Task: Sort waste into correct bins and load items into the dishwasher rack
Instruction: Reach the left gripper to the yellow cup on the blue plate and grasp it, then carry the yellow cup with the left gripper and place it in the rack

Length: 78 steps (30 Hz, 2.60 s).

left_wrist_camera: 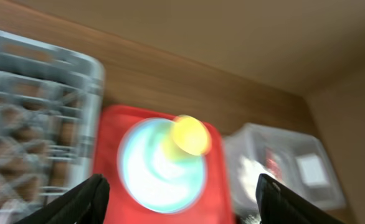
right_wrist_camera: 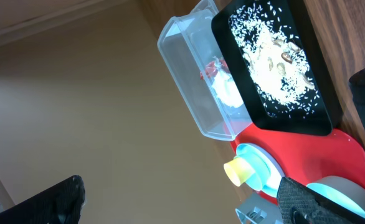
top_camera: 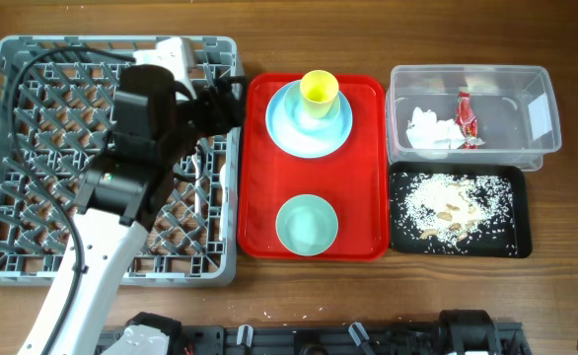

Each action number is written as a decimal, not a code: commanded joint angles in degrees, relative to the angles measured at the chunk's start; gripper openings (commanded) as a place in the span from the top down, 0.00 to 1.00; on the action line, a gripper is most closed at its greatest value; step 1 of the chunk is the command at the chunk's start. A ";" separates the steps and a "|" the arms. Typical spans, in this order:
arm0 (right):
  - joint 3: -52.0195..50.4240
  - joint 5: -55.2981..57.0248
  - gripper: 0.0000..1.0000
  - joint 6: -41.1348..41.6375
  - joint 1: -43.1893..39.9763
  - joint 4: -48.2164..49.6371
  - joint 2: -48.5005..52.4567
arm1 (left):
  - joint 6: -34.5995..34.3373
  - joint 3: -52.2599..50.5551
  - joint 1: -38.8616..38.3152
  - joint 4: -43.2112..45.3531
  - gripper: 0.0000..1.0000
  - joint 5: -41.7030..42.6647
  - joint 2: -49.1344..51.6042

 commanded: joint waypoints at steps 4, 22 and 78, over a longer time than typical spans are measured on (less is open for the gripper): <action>-0.20 1.03 0.00 0.59 -0.31 0.07 -0.59 | 4.24 35.19 -7.72 -27.65 0.31 2.03 18.82; -0.20 1.03 0.00 0.61 -0.31 0.07 -0.59 | 13.09 68.15 -18.34 -36.50 0.68 -8.98 65.46; -0.20 1.03 0.00 0.61 -0.31 0.07 -0.59 | 36.63 63.98 32.46 -60.17 0.92 51.71 78.12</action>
